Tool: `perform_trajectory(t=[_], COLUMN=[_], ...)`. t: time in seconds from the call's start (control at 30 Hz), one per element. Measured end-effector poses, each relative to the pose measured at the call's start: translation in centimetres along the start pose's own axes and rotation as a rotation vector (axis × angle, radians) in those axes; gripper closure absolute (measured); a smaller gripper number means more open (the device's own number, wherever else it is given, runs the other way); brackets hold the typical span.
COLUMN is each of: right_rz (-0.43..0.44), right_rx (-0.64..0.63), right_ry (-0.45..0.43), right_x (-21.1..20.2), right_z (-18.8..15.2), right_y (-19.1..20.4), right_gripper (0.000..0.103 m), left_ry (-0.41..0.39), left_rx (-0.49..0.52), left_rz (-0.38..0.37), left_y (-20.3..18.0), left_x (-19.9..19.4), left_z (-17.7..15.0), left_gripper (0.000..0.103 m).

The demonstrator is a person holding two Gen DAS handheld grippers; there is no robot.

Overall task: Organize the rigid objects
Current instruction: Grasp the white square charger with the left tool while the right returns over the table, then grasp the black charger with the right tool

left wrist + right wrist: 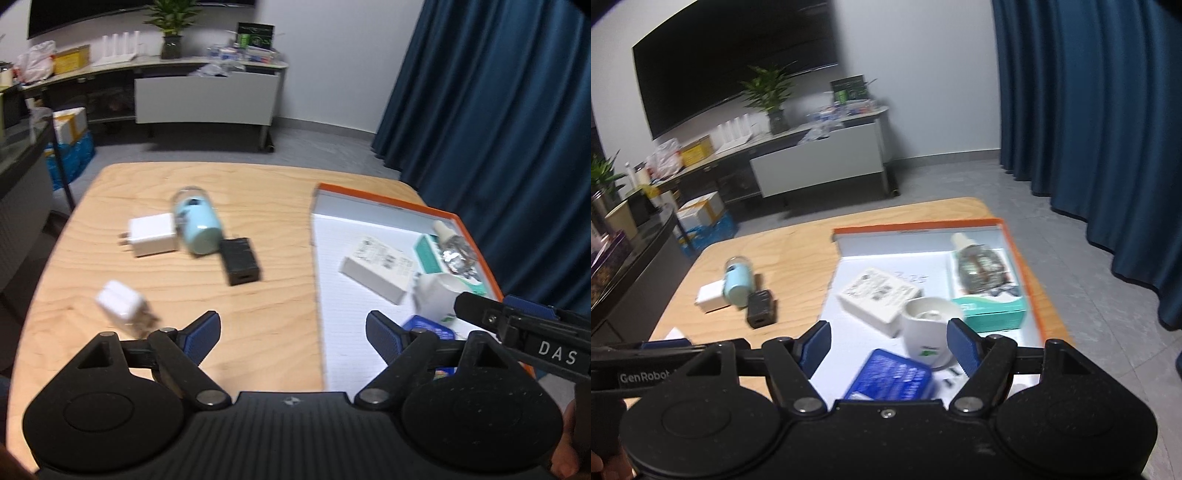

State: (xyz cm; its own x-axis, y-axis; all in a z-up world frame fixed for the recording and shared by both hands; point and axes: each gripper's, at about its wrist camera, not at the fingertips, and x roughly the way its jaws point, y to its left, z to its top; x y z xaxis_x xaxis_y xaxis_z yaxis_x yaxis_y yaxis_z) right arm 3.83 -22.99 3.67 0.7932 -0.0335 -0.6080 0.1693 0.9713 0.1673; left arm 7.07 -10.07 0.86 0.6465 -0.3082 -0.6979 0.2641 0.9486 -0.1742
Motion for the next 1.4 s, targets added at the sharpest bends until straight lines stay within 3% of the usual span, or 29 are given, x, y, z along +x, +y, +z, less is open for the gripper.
perform_trajectory(t=[0.33, 0.53, 0.8, 0.97, 1.03, 1.13, 1.2, 1.23, 1.4], right_rz=[0.065, 0.086, 0.091, 0.083, 0.081, 0.083, 0.086, 0.089, 0.112], right_rx=[-0.058, -0.083, -0.086, -0.090, -0.092, -0.095, -0.095, -0.095, -0.121], right_ry=[0.031, 0.047, 0.071, 0.085, 0.088, 0.093, 0.099, 0.101, 0.113], right_x=[1.1, 1.6, 2.4, 3.1, 3.4, 3.9, 4.4, 4.6, 6.0], right_z=[-0.4, -0.8, -1.4, -1.5, -1.4, -1.4, -1.3, -1.3, -1.0], right_y=[3.6, 4.8, 5.2, 5.4, 5.5, 5.7, 6.1, 6.2, 7.5], right_gripper=[0.020, 0.020, 0.020, 0.020, 0.020, 0.020, 0.020, 0.020, 0.020], left_ry=[-0.009, -0.016, -0.018, -0.051, -0.062, -0.072, -0.079, -0.087, -0.092], left_rx=[-0.057, -0.063, -0.004, 0.050, 0.075, 0.098, 0.113, 0.120, 0.086], left_rz=[0.079, 0.125, 0.177, 0.148, 0.150, 0.118, 0.099, 0.090, 0.084], left_y=[4.9, 7.6, 10.1, 10.7, 10.8, 11.0, 10.8, 10.7, 11.0], left_x=[-0.8, -0.4, 2.8, 4.1, 4.6, 5.0, 5.1, 5.0, 4.7], left_z=[-0.8, -1.7, -1.9, -1.9, -1.9, -2.0, -2.1, -2.2, -2.1], left_gripper=[0.014, 0.008, 0.004, 0.003, 0.006, 0.021, 0.032, 0.043, 0.043])
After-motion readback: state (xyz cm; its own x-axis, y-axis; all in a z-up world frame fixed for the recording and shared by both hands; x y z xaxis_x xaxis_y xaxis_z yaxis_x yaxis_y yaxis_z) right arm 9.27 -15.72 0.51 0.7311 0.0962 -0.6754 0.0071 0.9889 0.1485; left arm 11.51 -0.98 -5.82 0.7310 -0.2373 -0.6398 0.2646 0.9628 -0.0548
